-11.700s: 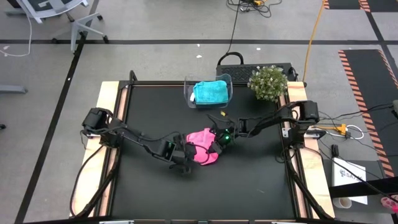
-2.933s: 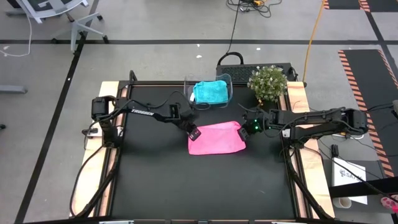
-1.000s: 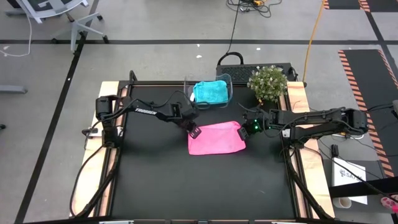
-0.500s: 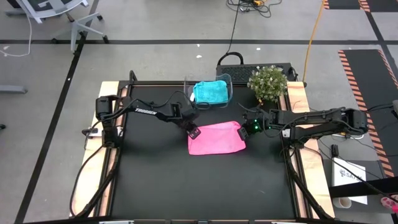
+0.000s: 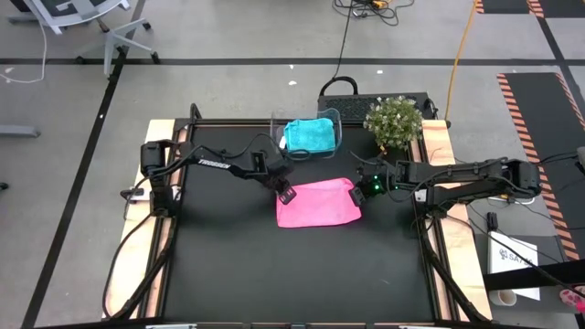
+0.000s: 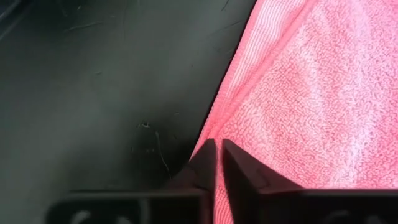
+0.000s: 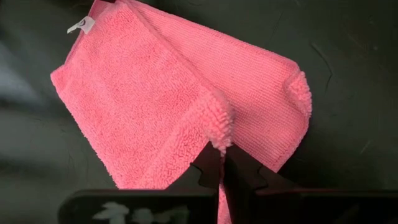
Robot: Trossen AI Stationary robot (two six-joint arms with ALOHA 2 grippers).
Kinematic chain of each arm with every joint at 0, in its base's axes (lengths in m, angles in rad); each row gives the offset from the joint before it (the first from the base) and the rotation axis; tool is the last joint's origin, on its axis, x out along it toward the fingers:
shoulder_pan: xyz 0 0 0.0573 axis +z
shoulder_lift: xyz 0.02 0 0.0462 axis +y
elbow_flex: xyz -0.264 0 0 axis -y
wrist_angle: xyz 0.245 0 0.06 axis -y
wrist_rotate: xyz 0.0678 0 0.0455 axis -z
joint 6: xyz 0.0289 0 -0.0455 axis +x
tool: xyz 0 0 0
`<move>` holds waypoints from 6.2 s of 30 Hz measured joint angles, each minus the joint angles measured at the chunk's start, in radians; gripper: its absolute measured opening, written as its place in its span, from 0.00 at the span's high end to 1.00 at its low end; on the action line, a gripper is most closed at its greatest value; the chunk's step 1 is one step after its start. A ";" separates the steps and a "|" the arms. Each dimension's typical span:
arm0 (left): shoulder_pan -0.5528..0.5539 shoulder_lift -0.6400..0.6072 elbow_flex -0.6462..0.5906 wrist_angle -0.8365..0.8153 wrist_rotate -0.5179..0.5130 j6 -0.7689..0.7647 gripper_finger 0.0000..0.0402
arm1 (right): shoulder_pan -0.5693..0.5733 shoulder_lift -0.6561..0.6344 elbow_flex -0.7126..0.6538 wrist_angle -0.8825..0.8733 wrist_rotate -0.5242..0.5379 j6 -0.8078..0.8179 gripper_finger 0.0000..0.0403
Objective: Fold microfiber towels
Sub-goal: Fold the pink microfiber cloth
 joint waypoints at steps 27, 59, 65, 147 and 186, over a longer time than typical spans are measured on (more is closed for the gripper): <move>-0.013 0.000 0.000 -0.010 -0.009 -0.008 0.69 | 0.000 0.000 0.000 0.000 0.000 -0.011 1.00; -0.058 -0.116 0.001 -0.092 -0.137 -0.009 1.00 | 0.000 0.000 0.000 0.008 0.000 -0.048 1.00; -0.059 -0.142 0.000 -0.155 -0.165 -0.025 1.00 | 0.000 0.000 0.000 0.003 0.002 -0.054 1.00; -0.327 -0.015 0.000 -0.138 -0.251 -0.306 0.72 | 0.256 0.217 -0.005 0.163 0.100 0.073 1.00; -0.327 -0.015 0.000 -0.130 -0.249 -0.298 0.72 | 0.035 0.137 0.001 -0.124 -0.053 0.164 0.58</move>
